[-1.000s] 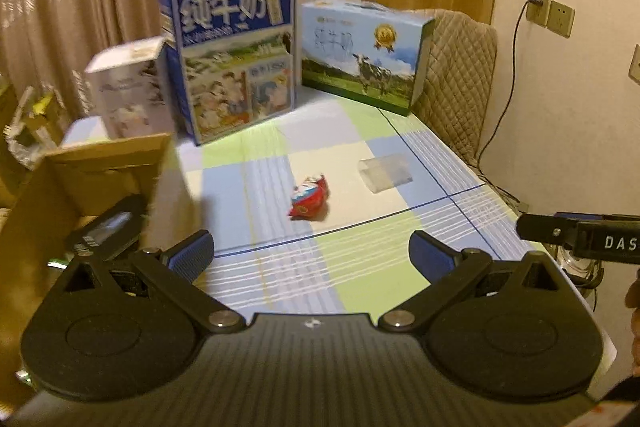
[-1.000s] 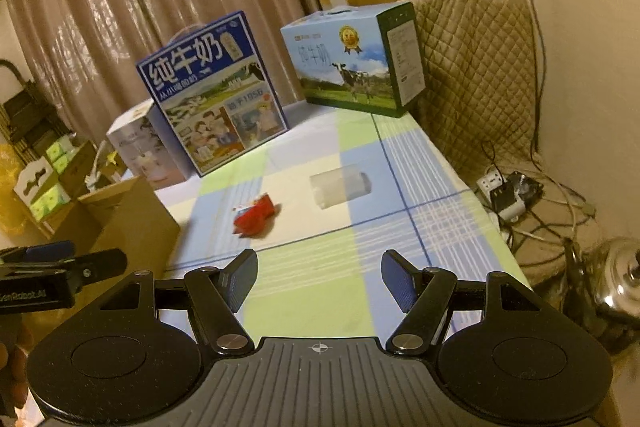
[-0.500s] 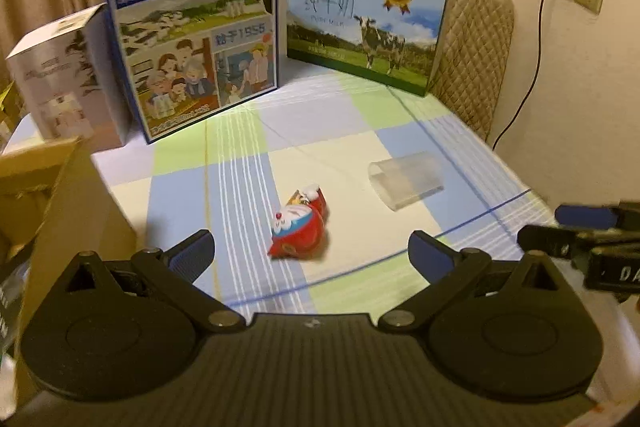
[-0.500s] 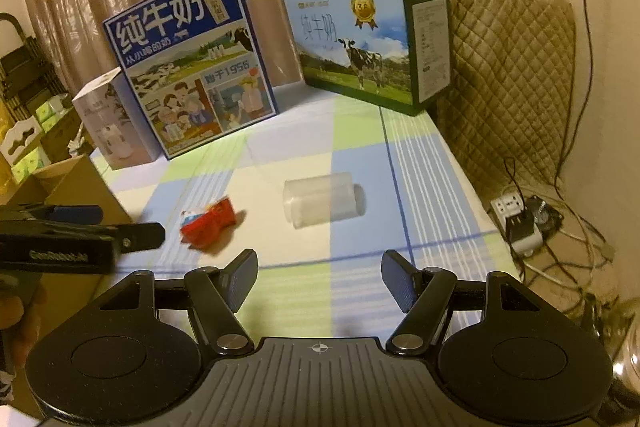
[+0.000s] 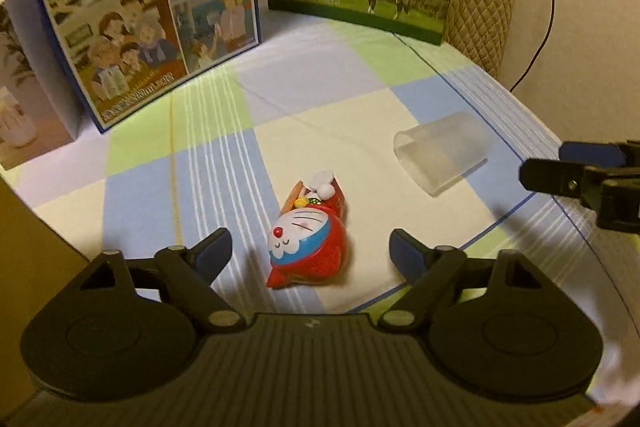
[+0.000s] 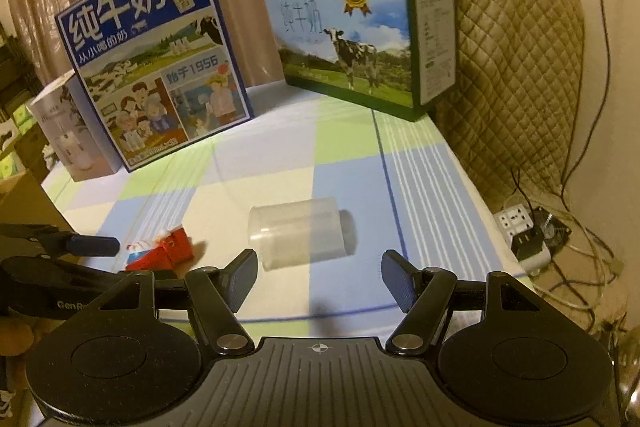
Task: Organize objects
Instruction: 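Grasp the red Doraemon toy with left gripper while right gripper grasps the clear plastic cup, then carry the Doraemon toy with left gripper while right gripper carries the cup toward the cardboard box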
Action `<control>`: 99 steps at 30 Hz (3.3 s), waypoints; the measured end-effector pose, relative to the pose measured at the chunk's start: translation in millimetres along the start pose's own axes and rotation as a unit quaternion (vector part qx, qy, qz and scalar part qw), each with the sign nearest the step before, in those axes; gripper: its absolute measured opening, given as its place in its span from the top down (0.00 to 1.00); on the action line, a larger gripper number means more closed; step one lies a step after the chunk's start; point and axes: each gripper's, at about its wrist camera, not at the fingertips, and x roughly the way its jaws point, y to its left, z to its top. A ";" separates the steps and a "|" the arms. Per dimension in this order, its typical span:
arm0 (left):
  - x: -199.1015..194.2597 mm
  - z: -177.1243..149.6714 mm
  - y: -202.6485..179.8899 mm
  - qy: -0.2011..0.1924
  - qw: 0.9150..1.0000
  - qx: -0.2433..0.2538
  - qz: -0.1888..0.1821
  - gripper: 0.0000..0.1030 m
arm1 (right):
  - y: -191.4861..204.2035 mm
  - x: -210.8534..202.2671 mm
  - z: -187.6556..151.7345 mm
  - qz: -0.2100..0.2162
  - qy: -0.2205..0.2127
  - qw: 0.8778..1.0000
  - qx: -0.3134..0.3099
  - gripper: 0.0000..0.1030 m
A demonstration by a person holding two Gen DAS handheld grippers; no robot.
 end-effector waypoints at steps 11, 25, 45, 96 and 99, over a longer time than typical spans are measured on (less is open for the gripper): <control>10.2 -6.7 15.4 0.003 0.999 -0.036 0.001 0.61 | 11.3 33.2 -2.0 0.021 -0.007 1.000 -0.016 0.18; 9.2 -11.9 17.7 -0.016 0.999 -0.050 -0.002 0.56 | 21.7 79.3 -4.2 -0.017 0.003 0.998 -0.065 0.17; 1.4 -23.6 14.6 -0.011 0.999 -0.047 -0.005 0.62 | 20.4 54.8 -12.1 -0.019 0.031 0.997 -0.061 0.33; -311.4 -155.1 -28.1 -0.093 0.985 -0.143 -0.001 0.62 | 130.8 -263.8 -111.1 0.009 -0.031 0.997 -0.072 0.33; -321.8 -160.5 -22.2 -0.096 0.985 -0.146 0.004 0.62 | 143.6 -264.2 -112.2 0.020 -0.031 0.996 -0.080 0.33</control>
